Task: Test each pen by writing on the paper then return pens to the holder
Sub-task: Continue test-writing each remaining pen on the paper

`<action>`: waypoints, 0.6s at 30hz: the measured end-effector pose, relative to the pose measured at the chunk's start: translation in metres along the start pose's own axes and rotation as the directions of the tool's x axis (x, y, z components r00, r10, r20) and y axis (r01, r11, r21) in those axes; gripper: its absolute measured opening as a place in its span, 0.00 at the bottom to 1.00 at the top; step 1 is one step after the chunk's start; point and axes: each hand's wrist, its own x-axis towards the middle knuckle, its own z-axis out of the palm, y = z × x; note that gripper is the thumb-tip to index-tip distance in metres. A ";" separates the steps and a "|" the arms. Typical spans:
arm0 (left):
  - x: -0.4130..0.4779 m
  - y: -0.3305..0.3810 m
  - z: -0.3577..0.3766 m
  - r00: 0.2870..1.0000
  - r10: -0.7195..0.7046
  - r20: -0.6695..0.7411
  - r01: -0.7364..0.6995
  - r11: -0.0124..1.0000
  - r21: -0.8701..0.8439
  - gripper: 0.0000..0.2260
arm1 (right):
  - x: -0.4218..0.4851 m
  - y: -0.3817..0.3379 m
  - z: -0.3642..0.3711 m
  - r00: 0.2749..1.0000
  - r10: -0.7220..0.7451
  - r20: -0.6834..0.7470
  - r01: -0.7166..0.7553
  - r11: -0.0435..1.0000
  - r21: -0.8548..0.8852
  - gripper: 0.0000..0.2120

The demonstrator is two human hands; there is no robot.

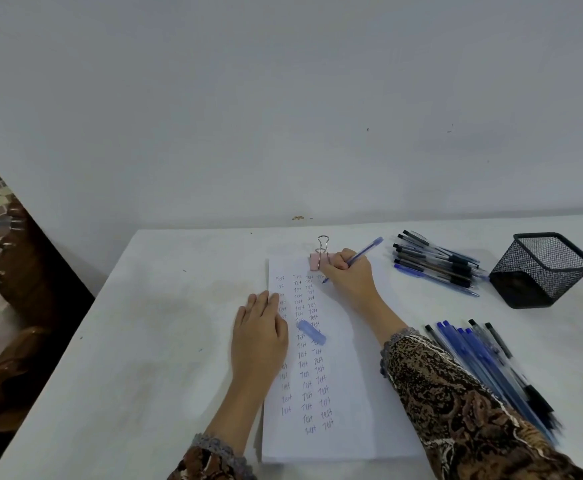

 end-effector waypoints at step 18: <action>0.000 -0.002 0.001 1.000 0.001 -0.012 -0.001 1.000 -0.009 0.19 | -0.009 -0.016 -0.002 0.996 0.000 -0.085 0.002 1.000 0.020 0.27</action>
